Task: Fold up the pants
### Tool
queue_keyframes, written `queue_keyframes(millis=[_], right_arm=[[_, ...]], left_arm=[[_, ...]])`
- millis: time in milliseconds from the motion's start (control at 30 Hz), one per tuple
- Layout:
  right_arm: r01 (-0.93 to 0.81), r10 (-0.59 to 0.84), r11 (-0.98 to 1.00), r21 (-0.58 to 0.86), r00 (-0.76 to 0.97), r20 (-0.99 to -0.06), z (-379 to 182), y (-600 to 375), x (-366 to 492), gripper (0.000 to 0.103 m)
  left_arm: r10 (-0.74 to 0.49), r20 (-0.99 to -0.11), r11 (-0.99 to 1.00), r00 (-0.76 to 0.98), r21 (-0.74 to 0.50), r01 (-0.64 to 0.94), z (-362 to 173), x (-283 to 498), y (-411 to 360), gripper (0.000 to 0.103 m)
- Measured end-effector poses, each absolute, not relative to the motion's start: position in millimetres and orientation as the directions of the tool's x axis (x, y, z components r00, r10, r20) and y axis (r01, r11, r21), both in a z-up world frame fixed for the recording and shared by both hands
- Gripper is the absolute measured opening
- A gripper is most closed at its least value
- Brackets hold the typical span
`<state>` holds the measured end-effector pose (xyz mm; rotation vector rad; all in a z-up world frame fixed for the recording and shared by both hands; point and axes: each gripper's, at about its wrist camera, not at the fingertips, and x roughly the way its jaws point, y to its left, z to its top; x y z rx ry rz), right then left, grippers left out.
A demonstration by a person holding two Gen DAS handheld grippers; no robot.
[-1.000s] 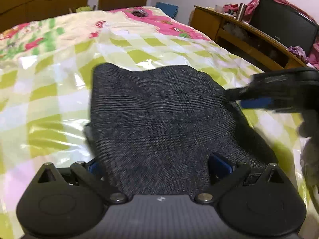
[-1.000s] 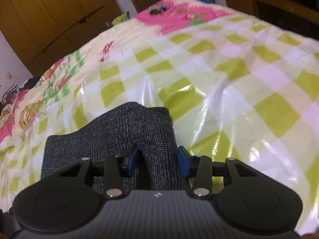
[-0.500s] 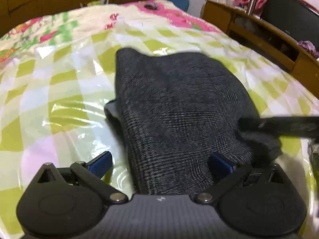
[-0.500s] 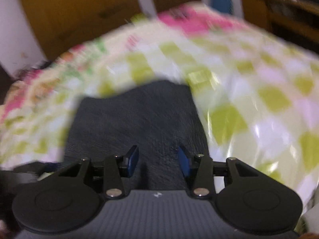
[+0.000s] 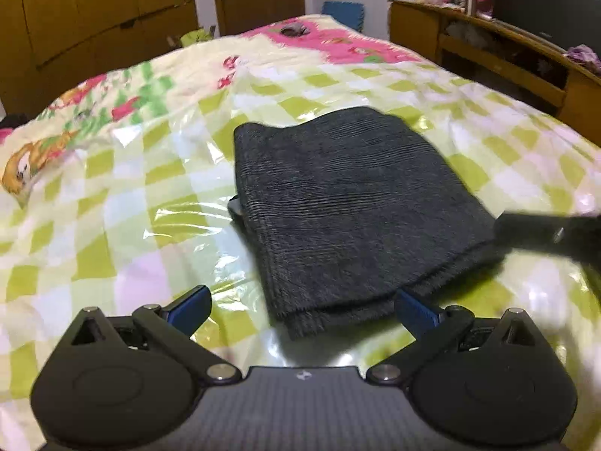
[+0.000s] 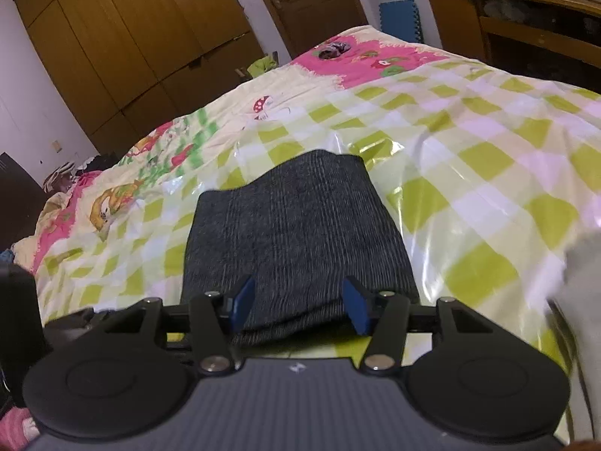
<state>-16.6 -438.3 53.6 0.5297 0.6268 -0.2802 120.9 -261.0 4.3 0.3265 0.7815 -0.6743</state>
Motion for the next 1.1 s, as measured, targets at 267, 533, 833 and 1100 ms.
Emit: queue_keyframes(millis=[267, 533, 833, 1100], right_arm=[[0.412, -0.09, 0.824, 0.389, 0.773, -0.628, 61, -431, -34, 0.054], [0.422, -0.068, 0.8, 0.427, 0.77, -0.635, 52, -440, -27, 0.055], [0.456, -0.129, 0.789, 0.413, 0.779, -0.614, 49, -482, -6, 0.065], [0.426, -0.043, 0.789, 0.443, 0.758, -0.651, 9, -525, 40, 0.078]], left_arm=[[-0.458, -0.737, 0.725, 0.497, 0.014, 0.689, 11, 94, -250, 0.103], [-0.457, -0.743, 0.73, 0.488, -0.001, 0.683, 8, 103, -255, 0.103], [-0.481, -0.698, 0.771, 0.531, -0.049, 0.635, 13, 145, -249, 0.103], [-0.481, -0.731, 0.773, 0.484, -0.094, 0.627, -21, 196, -259, 0.103]])
